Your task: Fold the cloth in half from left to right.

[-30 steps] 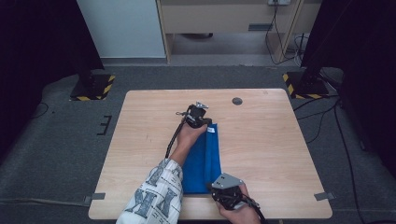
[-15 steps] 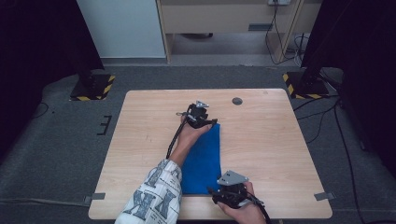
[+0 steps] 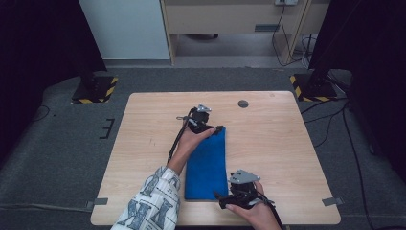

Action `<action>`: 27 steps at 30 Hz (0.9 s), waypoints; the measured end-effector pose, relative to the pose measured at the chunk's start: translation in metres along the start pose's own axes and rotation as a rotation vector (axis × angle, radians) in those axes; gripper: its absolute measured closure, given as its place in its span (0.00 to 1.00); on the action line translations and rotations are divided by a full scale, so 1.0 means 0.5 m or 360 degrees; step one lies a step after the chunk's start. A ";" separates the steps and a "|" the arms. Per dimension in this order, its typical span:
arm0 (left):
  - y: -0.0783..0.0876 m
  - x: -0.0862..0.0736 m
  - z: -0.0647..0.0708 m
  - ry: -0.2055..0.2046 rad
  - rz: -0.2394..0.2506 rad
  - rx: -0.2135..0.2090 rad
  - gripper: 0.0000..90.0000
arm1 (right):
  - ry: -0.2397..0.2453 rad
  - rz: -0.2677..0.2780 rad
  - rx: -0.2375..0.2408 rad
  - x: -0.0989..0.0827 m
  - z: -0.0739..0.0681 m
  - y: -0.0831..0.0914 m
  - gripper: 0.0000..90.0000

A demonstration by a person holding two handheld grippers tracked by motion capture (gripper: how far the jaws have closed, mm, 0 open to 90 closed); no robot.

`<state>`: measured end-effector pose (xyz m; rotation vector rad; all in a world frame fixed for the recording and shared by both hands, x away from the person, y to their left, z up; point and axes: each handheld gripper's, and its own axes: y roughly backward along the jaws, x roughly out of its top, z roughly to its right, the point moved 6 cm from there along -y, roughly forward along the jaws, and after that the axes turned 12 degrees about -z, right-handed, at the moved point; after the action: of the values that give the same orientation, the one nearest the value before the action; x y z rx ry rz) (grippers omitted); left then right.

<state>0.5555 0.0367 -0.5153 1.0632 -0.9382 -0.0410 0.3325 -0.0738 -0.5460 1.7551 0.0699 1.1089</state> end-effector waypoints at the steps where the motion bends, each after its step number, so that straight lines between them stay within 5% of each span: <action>1: 0.002 -0.001 0.001 -0.0003 -0.0003 -0.0003 0.16 | -0.0002 0.0000 -0.0007 -0.001 0.002 -0.001 0.09; 19: 0.043 -0.040 -0.010 -0.0067 -0.0015 -0.0005 0.09 | 0.0006 -0.0029 -0.0022 0.032 0.054 -0.027 0.09; 27: 0.059 -0.076 -0.036 -0.0059 -0.0057 0.0092 0.09 | -0.0053 -0.0020 -0.0038 0.073 0.096 -0.037 0.18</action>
<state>0.5322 0.0822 -0.5196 1.1360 -0.9582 -0.0638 0.3947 -0.0804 -0.5398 1.7488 0.0473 1.0671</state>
